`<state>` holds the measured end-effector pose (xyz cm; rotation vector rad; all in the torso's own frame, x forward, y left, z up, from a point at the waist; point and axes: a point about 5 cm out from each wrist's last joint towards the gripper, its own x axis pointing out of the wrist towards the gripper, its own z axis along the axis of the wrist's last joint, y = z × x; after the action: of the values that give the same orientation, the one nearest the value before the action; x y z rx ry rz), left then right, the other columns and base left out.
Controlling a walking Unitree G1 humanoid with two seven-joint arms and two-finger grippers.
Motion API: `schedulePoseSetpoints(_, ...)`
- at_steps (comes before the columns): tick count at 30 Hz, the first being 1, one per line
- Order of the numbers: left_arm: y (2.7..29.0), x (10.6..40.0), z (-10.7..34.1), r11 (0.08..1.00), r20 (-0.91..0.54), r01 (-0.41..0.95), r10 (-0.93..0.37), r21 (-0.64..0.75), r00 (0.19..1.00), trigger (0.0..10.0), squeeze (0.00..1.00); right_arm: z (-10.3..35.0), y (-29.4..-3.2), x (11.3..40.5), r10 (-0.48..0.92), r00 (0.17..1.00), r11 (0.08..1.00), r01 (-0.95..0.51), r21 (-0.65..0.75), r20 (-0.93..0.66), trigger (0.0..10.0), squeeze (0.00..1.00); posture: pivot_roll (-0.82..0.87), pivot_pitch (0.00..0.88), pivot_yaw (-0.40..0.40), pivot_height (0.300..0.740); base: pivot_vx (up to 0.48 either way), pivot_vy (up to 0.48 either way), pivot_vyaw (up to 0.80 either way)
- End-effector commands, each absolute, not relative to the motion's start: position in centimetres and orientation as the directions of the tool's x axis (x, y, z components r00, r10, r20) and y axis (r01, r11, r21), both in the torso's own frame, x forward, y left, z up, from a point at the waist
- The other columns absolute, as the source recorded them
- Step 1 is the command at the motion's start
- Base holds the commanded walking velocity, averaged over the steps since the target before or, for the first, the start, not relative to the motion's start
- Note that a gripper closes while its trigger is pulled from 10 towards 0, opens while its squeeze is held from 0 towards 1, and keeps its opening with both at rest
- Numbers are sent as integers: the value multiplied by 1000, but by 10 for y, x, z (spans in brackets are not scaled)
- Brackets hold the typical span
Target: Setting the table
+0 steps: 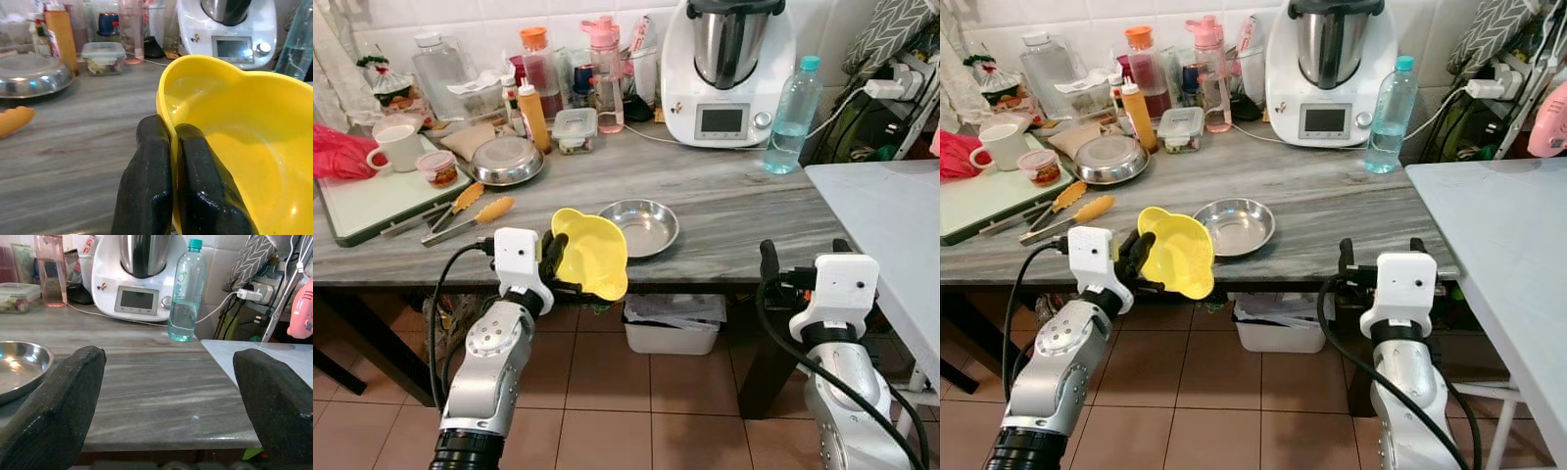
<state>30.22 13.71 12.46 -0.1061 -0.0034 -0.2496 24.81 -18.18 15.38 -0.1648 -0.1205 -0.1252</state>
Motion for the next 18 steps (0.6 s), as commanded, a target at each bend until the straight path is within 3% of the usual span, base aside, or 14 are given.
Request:
schedulePoseSetpoints(1, 139, 304, 129, 964, 28, 249, -247, -97, 969, 10000, 0, 158, -179, 250, -104, 983, 980, 127, -152, 150, 10000, 0, -117, 0, 90, 740, 0, 0, 0)
schedulePoseSetpoints(18, 136, 304, 128, 956, 23, 275, -274, -107, 961, 10000, 0, 157, -180, 250, -101, 984, 980, 124, -158, 147, 10000, 0, -122, 0, 93, 740, 0, 0, 0)
